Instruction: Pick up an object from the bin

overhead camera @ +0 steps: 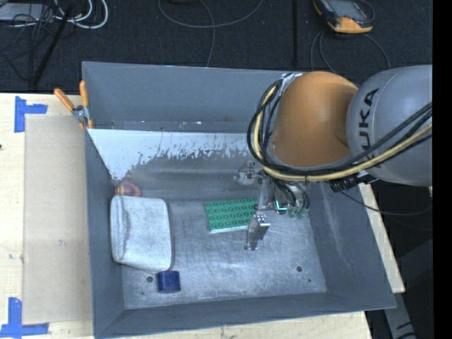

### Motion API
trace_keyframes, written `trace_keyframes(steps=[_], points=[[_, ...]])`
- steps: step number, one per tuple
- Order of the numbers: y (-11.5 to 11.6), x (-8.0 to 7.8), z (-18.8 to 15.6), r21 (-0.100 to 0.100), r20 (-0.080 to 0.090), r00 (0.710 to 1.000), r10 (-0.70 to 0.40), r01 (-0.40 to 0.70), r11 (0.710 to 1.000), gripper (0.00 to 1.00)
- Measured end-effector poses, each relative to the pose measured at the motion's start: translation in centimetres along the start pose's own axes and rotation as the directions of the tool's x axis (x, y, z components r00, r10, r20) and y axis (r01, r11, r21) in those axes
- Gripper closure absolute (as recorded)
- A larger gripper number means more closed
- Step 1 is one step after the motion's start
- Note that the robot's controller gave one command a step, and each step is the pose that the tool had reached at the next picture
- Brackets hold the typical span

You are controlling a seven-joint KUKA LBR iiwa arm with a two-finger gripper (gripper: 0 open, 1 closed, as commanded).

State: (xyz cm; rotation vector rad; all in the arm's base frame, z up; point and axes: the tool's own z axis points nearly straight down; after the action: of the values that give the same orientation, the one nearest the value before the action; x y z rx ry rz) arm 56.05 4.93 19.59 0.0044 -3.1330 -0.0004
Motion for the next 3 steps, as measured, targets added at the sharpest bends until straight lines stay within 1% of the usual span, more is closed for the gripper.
trace_keyframes(steps=[1,2,3], points=[[-2.6,-3.2,12.6,-0.002,0.013,1.0,0.014,-0.014,1.0,0.0],[-9.8,-4.6,10.6,0.004,0.012,0.997,-0.073,0.073,0.997,0.0],[-5.5,-4.1,12.2,0.001,0.011,0.993,-0.121,0.121,0.993,0.0]])
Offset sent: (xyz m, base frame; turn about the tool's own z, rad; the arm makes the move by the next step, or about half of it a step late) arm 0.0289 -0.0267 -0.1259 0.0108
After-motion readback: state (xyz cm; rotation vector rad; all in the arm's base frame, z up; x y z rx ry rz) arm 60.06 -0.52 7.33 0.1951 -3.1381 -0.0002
